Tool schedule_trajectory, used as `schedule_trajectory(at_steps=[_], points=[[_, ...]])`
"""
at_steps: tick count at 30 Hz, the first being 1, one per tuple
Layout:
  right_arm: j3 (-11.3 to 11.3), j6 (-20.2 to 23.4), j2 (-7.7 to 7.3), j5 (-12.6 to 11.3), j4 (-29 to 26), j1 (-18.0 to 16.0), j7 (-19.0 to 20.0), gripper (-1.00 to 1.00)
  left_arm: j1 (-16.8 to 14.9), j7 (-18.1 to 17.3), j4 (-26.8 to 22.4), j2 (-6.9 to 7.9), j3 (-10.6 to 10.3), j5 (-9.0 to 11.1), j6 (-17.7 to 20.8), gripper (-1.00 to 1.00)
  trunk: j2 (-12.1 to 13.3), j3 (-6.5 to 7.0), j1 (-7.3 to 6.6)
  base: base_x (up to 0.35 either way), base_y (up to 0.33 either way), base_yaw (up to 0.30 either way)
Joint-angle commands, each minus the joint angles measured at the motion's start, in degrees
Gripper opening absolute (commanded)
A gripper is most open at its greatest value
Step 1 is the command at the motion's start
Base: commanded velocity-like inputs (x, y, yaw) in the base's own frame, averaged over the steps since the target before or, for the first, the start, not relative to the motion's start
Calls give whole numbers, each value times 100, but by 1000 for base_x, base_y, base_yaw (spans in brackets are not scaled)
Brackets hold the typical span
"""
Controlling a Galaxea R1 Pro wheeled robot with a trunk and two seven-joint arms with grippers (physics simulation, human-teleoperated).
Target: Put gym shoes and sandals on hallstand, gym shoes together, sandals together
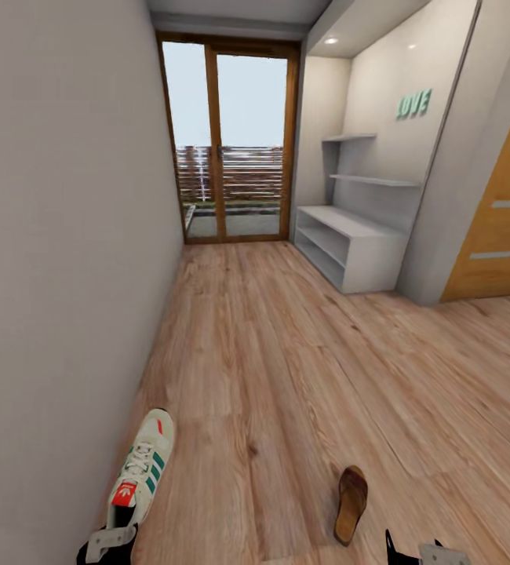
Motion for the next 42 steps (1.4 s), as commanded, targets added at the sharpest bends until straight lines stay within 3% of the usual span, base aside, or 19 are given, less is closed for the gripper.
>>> schedule_trajectory(at_steps=[1, 7, 16, 34, 36, 37, 42], points=[[49, -19, -6, -41, 1, -5, -33, 100, -2, -65, 1, 5, 18, 62, -1, -100, -2, -5, 2, 240, 217, -249], [49, -19, -7, -41, -2, -5, -30, 100, -2, -69, 3, 6, 20, 63, -1, -100, -2, -5, 2, 149, 249, -256], [49, -19, -6, -41, -7, -5, -27, 100, -2, -72, -12, 0, 13, 55, -2, -100, -2, -5, 2, -167, 233, -262], [49, -19, -7, -41, 1, -5, -26, 100, -64, -69, -62, -39, -50, -44, 81, -100, -2, -5, 2, -9, 9, -263], [49, -19, -7, -41, 1, -5, -26, 100, -124, -63, -81, -50, -59, -51, 104, -100, -2, -5, 2, 0, 0, -263], [49, -19, -7, -41, -3, -5, -26, 100, -526, -57, -114, -76, -70, -68, 352, -100, -2, -5, 2, 0, 0, -245], [49, -19, -5, -41, -14, -5, -26, 100, -1005, -71, -145, -91, -74, -75, 1141, -100, -2, -5, 2, 0, 0, -176]])
